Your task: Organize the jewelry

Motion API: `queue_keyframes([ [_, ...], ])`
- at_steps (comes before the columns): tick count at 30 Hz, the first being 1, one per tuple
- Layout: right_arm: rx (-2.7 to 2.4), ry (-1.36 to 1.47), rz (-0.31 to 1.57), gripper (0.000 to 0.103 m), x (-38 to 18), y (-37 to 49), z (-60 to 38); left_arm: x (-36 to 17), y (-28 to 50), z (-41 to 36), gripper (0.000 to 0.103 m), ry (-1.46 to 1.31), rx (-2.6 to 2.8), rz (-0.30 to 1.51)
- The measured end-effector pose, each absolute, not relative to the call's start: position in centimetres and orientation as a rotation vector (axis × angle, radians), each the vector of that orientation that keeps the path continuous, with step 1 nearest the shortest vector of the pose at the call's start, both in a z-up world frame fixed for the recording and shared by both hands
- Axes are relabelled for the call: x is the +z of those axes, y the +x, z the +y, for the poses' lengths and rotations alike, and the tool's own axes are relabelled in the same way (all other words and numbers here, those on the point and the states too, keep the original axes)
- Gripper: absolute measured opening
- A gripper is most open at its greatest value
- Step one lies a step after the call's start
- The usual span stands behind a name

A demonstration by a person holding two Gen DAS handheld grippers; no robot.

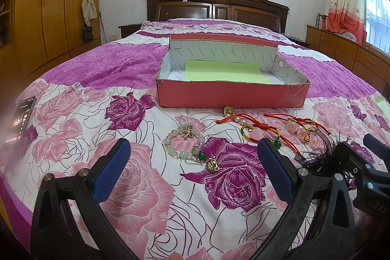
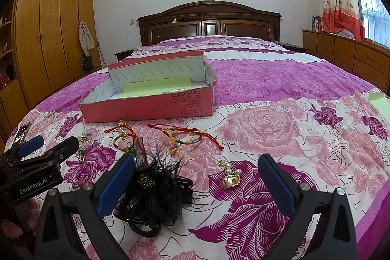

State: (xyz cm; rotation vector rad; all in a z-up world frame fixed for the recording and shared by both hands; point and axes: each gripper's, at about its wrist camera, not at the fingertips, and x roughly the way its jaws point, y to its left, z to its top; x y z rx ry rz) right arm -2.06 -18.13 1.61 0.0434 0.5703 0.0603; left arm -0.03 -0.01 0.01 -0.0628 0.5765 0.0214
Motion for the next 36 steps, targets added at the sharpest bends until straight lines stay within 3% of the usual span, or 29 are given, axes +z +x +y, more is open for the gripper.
queue_keyframes([
  [36,0.075,0.138,0.617,0.103,4.0,-1.2,-20.0,1.7,1.0,1.0,0.097,-0.117,-0.049,0.64],
])
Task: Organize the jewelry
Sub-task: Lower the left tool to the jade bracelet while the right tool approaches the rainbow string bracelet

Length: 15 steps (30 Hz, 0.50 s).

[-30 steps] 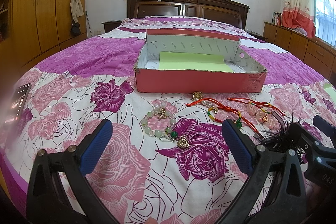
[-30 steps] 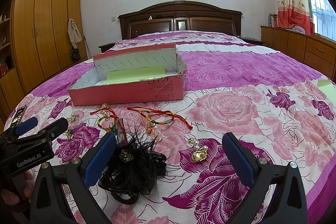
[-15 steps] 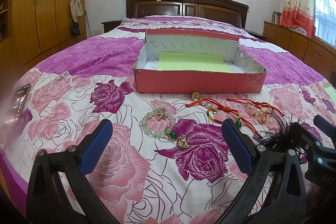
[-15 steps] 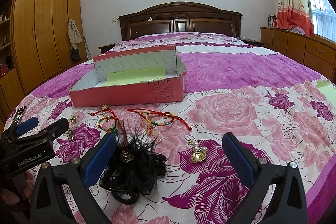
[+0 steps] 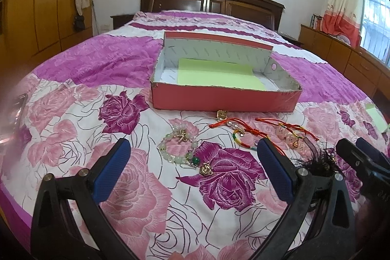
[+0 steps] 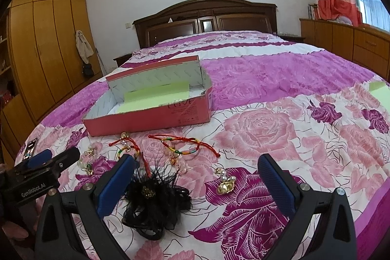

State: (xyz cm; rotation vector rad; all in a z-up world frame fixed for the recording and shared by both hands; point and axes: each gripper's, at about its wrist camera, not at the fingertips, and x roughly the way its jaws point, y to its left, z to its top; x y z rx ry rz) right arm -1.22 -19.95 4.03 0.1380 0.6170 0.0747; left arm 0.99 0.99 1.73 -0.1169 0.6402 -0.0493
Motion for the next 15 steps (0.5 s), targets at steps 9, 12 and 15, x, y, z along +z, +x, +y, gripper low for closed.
queue_keyframes([
  [9,0.072,0.136,0.656,0.103,5.4,0.7,-20.8,2.4,2.6,1.7,0.096,-0.099,-0.056,0.68],
  [12,0.073,0.135,0.67,0.103,5.7,1.6,-21.2,2.3,3.5,2.3,0.092,-0.105,-0.056,0.702],
  [15,0.07,0.13,0.686,0.103,5.7,2.6,-21.6,2.1,4.4,2.9,0.088,-0.121,-0.058,0.726],
])
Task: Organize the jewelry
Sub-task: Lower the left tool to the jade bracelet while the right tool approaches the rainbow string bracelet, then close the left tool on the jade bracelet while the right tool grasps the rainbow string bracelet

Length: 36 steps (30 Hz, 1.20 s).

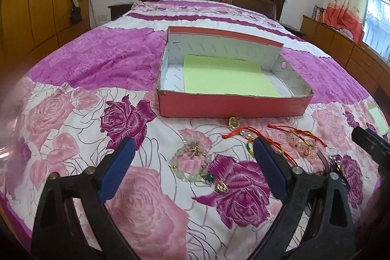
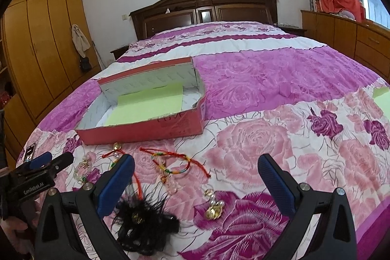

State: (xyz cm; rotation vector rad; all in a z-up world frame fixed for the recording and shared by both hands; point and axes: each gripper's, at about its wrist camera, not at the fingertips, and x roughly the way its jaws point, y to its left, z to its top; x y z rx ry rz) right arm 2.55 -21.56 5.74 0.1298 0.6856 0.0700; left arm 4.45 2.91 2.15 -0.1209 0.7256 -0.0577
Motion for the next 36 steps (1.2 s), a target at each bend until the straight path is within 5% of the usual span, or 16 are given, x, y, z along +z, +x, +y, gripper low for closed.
queue_keyframes([
  [10,0.07,0.116,0.754,0.103,4.7,5.7,-22.2,0.2,7.3,2.8,0.061,-0.111,-0.105,0.857],
  [15,0.057,0.093,0.801,0.095,3.7,7.1,-22.1,-1.0,8.1,2.7,0.048,-0.107,-0.106,0.925],
  [29,0.14,0.047,0.986,0.058,0.0,9.8,-20.4,-2.9,8.8,3.1,0.05,-0.116,-0.111,0.991],
  [36,0.135,0.033,1.014,0.041,-0.7,10.1,-20.2,-3.3,8.9,3.3,0.063,-0.135,-0.156,0.998],
])
